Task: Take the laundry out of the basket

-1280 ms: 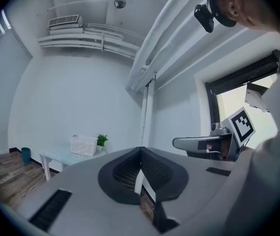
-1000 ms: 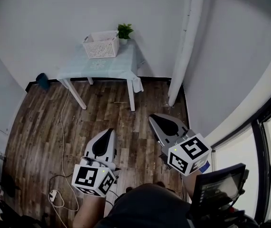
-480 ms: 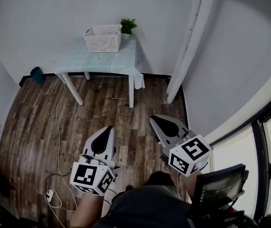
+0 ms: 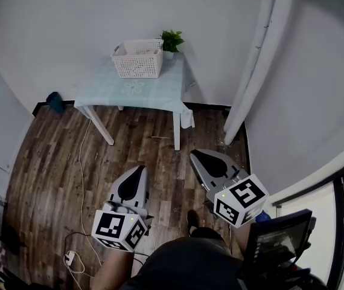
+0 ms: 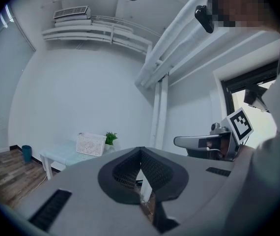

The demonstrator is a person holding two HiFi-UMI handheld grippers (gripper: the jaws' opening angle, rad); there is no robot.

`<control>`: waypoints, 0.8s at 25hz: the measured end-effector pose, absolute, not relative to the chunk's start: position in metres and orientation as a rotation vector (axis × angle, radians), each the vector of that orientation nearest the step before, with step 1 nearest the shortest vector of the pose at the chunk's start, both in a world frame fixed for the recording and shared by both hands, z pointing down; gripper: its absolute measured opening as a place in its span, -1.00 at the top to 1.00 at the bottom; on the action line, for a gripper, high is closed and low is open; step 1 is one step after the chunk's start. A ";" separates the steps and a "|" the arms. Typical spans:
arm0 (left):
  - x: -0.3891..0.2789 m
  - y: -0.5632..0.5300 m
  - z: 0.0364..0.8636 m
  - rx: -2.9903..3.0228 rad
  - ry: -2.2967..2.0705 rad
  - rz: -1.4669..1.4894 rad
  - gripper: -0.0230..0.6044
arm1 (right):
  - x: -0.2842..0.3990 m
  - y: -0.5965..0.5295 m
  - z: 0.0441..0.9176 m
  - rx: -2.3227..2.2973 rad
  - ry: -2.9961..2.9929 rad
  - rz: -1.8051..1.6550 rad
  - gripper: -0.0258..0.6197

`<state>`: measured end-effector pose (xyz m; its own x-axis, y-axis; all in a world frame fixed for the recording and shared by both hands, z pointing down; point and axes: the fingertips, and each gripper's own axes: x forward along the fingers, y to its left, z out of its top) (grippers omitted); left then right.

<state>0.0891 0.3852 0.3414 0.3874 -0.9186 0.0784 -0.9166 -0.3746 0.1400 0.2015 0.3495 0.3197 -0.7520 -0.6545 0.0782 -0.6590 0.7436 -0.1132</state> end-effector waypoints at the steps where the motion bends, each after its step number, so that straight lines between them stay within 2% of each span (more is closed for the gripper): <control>1: 0.092 0.372 0.340 2.480 -1.661 -0.009 0.90 | 0.203 0.336 0.318 1.084 -2.912 0.208 0.87; 11: 0.111 0.249 0.342 2.409 -1.697 0.007 0.90 | 0.225 0.217 0.308 1.003 -2.955 0.187 0.87; 20: 0.107 0.190 0.351 2.380 -1.700 0.020 0.90 | 0.225 0.146 0.321 0.982 -2.958 0.248 0.87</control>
